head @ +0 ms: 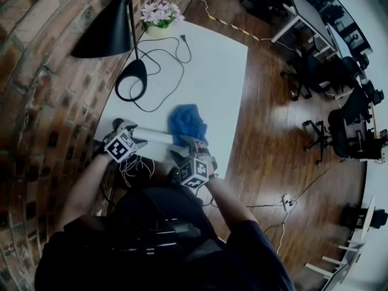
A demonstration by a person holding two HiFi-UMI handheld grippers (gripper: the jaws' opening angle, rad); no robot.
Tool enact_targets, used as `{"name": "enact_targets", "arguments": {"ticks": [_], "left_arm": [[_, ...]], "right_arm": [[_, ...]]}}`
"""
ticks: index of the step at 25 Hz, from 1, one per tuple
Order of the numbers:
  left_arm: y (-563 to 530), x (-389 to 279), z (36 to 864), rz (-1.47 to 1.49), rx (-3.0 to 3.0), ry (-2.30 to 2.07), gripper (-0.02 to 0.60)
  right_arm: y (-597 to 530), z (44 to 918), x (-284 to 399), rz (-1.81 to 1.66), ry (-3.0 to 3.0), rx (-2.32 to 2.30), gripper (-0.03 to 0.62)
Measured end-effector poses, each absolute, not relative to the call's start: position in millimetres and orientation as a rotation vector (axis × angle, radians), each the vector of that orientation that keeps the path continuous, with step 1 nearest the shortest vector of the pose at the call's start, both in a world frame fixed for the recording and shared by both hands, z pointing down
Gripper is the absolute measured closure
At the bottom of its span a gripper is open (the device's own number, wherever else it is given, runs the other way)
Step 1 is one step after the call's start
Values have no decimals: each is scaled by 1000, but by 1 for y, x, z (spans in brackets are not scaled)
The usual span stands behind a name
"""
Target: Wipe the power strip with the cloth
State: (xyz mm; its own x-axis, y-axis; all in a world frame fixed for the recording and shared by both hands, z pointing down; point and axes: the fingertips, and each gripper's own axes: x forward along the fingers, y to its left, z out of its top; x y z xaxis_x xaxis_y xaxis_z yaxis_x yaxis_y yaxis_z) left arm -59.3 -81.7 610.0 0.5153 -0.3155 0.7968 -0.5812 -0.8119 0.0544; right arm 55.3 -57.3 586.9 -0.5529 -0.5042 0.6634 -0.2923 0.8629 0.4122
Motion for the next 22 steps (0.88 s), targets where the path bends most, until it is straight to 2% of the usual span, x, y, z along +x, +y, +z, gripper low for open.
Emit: {"name": "enact_targets", "arguments": {"ticks": [8, 16, 22], "left_arm": [[-80, -64, 625, 1266, 2480, -719, 267], [-79, -66, 623, 1247, 2493, -726, 270], [-78, -66, 622, 1178, 2519, -745, 278]], "right_arm": [[-70, 564, 108, -55, -2212, 811, 292], [-118, 579, 150, 521, -2074, 1099, 321], [-126, 595, 139, 532, -2001, 1084, 319]]}}
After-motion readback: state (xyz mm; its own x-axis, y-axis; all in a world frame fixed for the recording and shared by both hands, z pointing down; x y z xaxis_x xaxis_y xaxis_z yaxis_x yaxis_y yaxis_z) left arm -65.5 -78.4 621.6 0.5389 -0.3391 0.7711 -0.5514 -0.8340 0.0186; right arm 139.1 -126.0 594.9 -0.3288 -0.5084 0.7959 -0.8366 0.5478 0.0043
